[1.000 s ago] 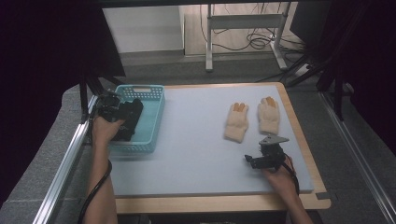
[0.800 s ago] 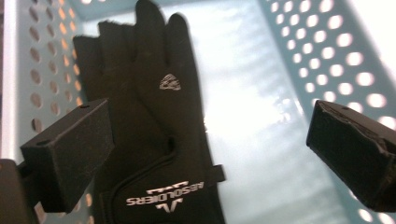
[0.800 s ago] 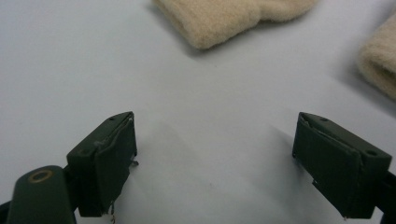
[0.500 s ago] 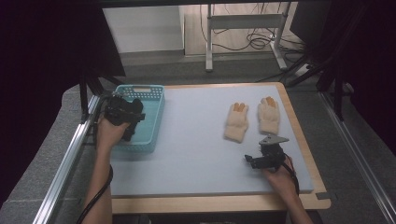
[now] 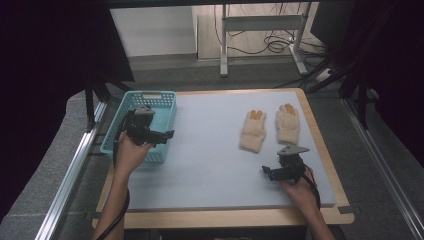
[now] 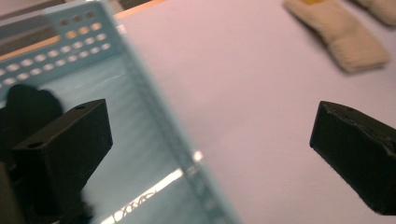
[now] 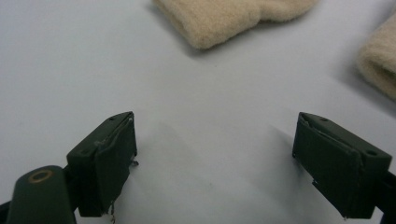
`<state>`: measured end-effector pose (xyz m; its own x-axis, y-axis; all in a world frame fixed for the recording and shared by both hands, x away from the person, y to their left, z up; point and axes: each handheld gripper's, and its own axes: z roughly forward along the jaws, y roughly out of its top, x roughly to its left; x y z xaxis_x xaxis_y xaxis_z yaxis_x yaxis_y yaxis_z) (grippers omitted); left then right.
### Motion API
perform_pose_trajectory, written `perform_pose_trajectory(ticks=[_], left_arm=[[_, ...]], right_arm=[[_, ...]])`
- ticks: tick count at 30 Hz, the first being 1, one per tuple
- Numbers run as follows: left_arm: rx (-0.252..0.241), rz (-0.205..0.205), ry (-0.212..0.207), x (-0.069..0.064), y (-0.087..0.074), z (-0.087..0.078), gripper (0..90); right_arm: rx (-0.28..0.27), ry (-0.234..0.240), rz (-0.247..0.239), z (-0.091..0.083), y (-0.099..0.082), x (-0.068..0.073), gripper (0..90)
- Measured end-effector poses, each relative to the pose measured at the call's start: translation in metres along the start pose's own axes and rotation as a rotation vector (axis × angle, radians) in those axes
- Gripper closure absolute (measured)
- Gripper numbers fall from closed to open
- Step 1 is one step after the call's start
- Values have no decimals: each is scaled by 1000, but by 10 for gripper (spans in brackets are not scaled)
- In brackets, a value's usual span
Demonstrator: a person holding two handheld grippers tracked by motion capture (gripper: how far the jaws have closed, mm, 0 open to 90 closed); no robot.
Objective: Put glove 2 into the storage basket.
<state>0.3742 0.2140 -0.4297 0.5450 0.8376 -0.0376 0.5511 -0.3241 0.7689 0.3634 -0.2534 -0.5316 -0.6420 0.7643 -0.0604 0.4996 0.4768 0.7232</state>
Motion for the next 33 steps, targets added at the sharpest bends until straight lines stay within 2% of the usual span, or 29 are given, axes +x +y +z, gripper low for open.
perform_pose_trajectory(ticks=[5,8,12,16,21,23,26,32,33], left_arm=[[-27,67,-62,-35,-9,3,0],[-32,101,-77,-52,-17,5,0],[-34,114,-113,-70,-35,15,0],[-9,133,-117,-84,-55,30,0],[24,115,-138,-87,-76,44,0],[34,113,-107,-86,-82,45,0],[37,89,-118,-85,-90,49,0],[109,125,-62,-88,-101,67,0],[111,118,-72,-87,-102,68,0]], right_arm=[[-2,1,-1,0,0,0,134],[-1,3,3,0,0,0,134],[-1,3,4,0,0,0,134],[-2,3,3,0,0,0,134],[-2,2,1,0,0,0,134],[-2,3,3,0,0,0,134],[-2,3,3,0,0,0,134],[-1,4,4,0,0,0,133],[-1,4,4,0,0,0,133]])
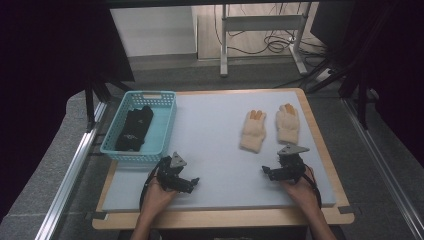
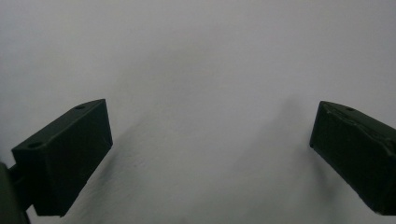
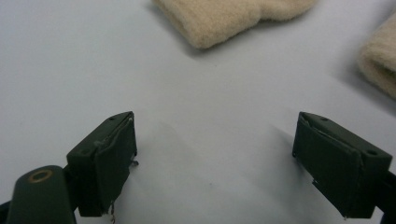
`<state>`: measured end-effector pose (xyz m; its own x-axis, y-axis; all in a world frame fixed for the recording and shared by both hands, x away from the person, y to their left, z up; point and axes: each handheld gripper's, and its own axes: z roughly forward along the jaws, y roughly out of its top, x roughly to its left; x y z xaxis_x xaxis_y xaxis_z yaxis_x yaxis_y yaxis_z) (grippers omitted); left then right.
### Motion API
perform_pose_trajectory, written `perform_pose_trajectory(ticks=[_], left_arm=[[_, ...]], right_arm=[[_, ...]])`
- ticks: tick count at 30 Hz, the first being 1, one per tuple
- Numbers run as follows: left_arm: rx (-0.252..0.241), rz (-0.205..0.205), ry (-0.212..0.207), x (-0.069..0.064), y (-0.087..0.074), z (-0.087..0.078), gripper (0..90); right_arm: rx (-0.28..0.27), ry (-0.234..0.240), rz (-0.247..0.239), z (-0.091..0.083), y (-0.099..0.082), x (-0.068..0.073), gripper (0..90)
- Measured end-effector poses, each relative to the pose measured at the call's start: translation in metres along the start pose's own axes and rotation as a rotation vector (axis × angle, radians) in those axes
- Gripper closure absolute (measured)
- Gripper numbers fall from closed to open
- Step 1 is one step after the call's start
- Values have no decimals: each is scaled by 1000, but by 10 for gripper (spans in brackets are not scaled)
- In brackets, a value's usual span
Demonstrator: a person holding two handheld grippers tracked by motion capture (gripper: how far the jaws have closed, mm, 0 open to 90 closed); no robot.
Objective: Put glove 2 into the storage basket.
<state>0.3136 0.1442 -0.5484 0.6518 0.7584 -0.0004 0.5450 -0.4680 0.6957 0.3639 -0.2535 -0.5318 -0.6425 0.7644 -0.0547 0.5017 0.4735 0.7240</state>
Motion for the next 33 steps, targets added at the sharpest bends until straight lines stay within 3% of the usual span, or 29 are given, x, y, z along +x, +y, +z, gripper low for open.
perform_pose_trajectory(ticks=[4,13,16,19,26,33], left_arm=[[6,-50,-6,4,0,1,0],[3,-54,-4,4,-1,1,5],[5,-55,-5,5,-1,1,7],[5,-55,-4,5,-1,1,8],[3,-57,-4,5,-1,1,10],[3,-56,-4,5,-1,1,10]], right_arm=[[2,2,2,0,0,0,133],[-1,9,16,-1,1,-2,165],[-12,51,41,0,6,-7,198],[-31,63,46,1,20,-11,236],[-53,67,8,11,66,-25,358],[-52,29,0,39,99,-38,361]])
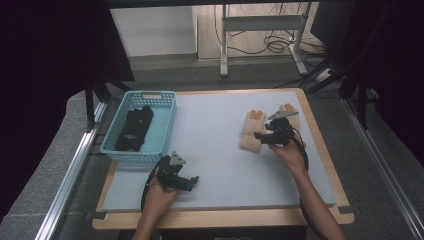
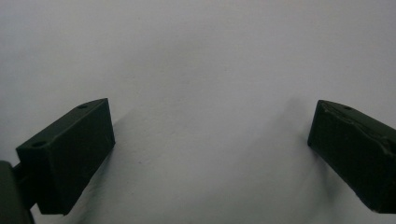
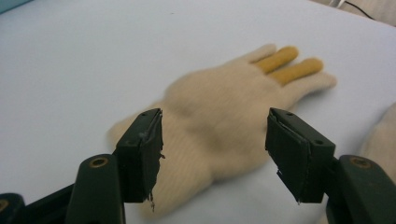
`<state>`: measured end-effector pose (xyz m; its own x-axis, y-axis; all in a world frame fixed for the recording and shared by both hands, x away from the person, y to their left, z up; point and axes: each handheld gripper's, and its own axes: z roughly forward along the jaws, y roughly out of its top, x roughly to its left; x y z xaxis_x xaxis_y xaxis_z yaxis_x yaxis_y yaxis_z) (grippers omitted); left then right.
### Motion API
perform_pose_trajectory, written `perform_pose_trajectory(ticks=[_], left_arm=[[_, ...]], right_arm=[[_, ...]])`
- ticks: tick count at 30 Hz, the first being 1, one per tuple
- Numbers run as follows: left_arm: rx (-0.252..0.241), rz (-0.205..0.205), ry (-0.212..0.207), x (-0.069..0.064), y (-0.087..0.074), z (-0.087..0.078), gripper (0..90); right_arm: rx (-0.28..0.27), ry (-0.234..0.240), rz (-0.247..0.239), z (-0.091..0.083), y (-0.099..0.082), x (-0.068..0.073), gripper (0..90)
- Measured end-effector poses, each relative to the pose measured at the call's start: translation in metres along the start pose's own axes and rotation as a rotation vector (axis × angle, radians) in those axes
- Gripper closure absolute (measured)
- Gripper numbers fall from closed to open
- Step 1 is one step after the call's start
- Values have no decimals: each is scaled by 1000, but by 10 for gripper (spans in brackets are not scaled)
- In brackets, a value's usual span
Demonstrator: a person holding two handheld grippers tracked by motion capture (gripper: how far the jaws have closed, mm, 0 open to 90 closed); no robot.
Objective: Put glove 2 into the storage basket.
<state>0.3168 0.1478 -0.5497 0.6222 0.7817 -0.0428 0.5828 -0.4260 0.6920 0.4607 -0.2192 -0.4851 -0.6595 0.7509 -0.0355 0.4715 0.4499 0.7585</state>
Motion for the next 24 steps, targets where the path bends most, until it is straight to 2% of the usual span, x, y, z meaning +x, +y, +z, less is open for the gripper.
perform_pose_trajectory(ticks=[8,12,14,16,18,24], left_arm=[[0,-1,-1,0,0,0,10],[-1,-2,0,0,0,0,10],[0,-1,0,0,0,0,10],[0,-1,0,0,0,0,10],[0,-1,0,0,0,0,11],[0,-1,0,0,0,0,11]], right_arm=[[32,-36,-46,40,11,-8,285],[45,0,-25,57,10,-7,279],[70,9,-47,66,7,-1,330],[54,17,-45,68,5,3,411],[53,23,-26,67,4,4,476],[44,51,-28,58,6,5,573]])
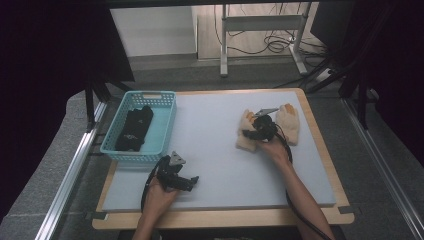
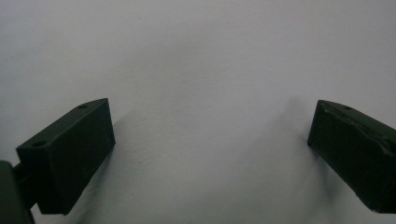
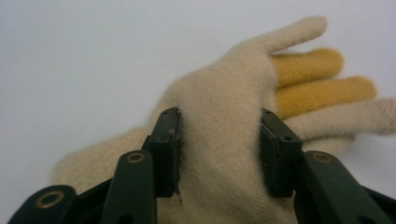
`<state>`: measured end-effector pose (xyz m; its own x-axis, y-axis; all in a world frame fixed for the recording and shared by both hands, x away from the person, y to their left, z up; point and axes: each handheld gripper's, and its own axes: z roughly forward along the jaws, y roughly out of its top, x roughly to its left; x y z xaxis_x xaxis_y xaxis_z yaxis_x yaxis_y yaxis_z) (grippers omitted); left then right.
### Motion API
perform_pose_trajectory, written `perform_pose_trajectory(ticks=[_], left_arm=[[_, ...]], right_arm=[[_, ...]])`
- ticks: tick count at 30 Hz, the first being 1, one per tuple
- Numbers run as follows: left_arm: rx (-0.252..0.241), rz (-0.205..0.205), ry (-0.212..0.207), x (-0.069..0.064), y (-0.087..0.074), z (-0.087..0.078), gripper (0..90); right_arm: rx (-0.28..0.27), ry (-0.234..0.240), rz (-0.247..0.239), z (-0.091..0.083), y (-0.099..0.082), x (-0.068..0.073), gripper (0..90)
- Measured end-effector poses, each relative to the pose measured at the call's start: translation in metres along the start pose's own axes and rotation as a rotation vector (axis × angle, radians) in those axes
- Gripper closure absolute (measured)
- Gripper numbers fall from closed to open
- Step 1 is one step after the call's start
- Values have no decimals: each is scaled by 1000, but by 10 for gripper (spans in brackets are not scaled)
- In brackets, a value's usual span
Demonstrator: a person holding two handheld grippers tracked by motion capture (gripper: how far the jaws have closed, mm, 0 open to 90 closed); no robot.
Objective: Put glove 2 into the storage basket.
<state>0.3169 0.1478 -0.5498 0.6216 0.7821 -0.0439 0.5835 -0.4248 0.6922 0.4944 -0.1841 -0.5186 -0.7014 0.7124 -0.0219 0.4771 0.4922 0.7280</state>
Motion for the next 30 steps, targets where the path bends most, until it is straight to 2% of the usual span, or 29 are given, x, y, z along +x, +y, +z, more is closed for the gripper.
perform_pose_trajectory(ticks=[2,5,8,12,14,16,19,21,23,25,28,30], left_arm=[[0,0,0,0,0,0,11],[0,0,0,0,0,0,11],[1,0,1,0,0,0,12],[1,0,1,0,0,0,12],[0,0,1,0,0,0,12],[0,-1,1,0,0,0,12],[0,0,1,0,0,0,12],[0,1,2,0,0,0,12],[1,0,1,0,0,0,12],[1,0,1,0,0,0,12],[1,0,1,0,0,0,12],[1,0,1,0,0,0,12]], right_arm=[[-25,31,-2,-8,1,4,636],[-33,71,-26,-21,4,19,648],[-29,101,-57,-30,2,40,650],[-28,152,-107,-39,-6,77,647],[-35,173,-115,-41,-9,88,642],[-36,193,-114,-42,-13,98,619],[-13,210,-110,-39,-18,109,467],[-29,179,-130,-44,-17,109,425],[-52,167,-103,-51,-13,100,434],[-54,150,-83,-56,-10,89,510],[-27,108,-73,-58,-13,77,660],[-20,112,-44,-55,-16,69,680]])
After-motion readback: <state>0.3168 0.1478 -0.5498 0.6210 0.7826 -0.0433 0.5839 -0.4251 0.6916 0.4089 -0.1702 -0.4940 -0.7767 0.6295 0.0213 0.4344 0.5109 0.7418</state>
